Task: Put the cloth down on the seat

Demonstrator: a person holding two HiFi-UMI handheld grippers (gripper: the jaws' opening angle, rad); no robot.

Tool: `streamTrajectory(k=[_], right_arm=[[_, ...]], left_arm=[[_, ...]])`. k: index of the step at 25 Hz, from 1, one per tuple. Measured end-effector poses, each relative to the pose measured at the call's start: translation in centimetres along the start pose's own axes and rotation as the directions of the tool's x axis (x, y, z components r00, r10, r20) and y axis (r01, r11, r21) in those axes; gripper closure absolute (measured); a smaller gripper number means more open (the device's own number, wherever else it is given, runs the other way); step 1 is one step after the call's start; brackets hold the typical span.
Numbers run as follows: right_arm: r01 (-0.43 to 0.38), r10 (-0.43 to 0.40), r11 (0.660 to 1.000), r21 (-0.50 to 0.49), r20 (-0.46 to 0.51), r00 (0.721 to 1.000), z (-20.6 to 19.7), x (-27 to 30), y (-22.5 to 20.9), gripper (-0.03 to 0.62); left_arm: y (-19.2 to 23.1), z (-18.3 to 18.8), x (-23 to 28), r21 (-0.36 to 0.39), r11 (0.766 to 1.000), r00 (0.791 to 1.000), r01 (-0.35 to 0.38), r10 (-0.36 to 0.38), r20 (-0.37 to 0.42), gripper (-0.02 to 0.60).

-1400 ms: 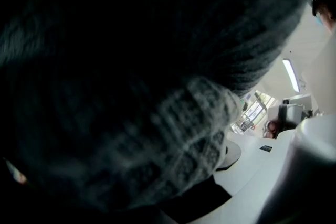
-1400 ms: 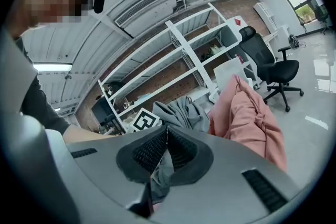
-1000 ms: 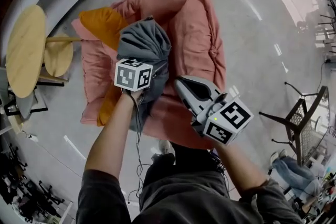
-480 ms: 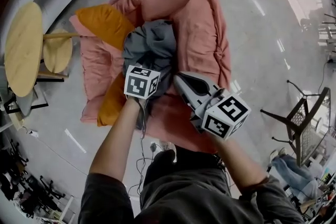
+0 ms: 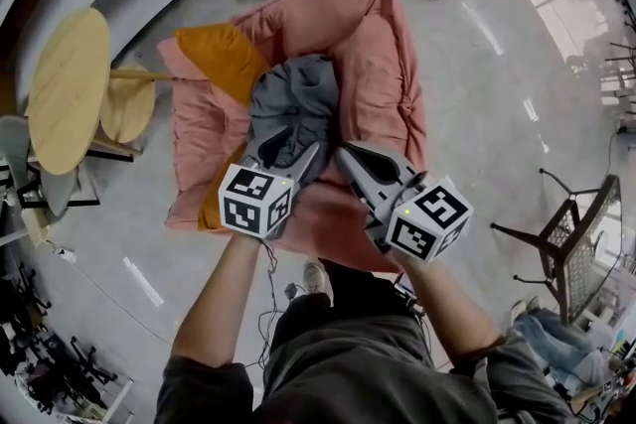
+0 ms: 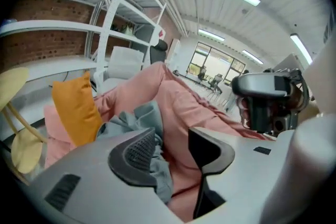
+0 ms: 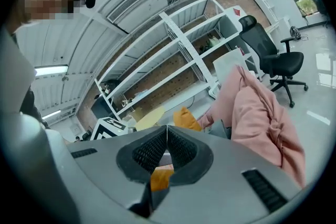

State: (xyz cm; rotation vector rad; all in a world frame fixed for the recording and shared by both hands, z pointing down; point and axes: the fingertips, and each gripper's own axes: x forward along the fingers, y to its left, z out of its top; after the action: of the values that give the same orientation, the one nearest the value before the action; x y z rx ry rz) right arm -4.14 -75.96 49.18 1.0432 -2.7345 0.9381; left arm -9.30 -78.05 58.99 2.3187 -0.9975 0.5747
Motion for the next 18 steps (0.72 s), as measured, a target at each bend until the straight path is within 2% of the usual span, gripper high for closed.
streamTrajectory(k=[5, 7, 14, 18], right_arm=[[-0.03, 0.031, 0.999, -0.031, 0.021, 0.999, 1.7, -1.9, 2.4, 0.58], [-0.047, 0.048, 0.998, -0.045, 0.028, 0.998, 2.2, -2.9, 3.3, 0.58], [-0.077, 0.079, 0.995, -0.065, 0.042, 0.996, 3.2, -4.8, 5.7, 0.58], [-0.075, 0.078, 0.994, -0.083, 0.043, 0.996, 3.2, -5.3, 8.0, 0.58]], left_arm=[[-3.2, 2.0, -5.5, -0.006, 1.0, 0.997, -0.019, 0.019, 0.076, 0.514], [-4.5, 2.0, -7.3, -0.023, 0.999, 0.994, -0.026, 0.028, 0.102, 0.554], [-6.7, 1.7, -11.1, -0.035, 0.999, 0.992, -0.028, 0.033, 0.125, 0.571], [-8.1, 1.4, -13.4, 0.017, 1.0, 0.992, -0.02, 0.018, 0.121, 0.571]])
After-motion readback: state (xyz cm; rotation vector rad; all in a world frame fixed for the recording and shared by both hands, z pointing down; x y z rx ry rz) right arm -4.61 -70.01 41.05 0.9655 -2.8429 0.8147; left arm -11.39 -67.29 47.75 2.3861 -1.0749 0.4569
